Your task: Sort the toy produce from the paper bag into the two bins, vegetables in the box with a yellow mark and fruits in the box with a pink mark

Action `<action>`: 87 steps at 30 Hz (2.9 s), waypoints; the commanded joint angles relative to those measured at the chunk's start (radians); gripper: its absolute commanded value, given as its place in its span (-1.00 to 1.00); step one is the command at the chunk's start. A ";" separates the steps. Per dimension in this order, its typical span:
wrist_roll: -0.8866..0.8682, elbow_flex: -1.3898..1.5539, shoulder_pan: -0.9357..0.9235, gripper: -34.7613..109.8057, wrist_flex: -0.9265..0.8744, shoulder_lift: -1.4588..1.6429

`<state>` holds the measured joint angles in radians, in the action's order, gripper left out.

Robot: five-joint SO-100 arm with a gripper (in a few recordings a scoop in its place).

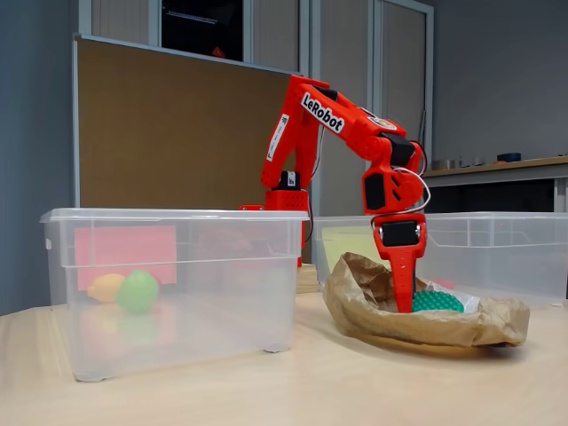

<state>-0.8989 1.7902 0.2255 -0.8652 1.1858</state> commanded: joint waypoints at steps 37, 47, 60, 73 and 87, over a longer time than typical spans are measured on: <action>0.215 -0.199 0.077 -0.22 -0.005 -0.127; 0.213 -0.287 0.063 -0.25 -0.209 -0.106; 0.216 -0.383 0.035 -0.43 -0.405 -0.084; 0.207 -0.686 -0.021 -0.45 -0.684 0.048; -0.581 -0.436 0.216 -0.49 -0.968 0.577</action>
<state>-1.2947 1.3192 0.3559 -1.7779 1.6414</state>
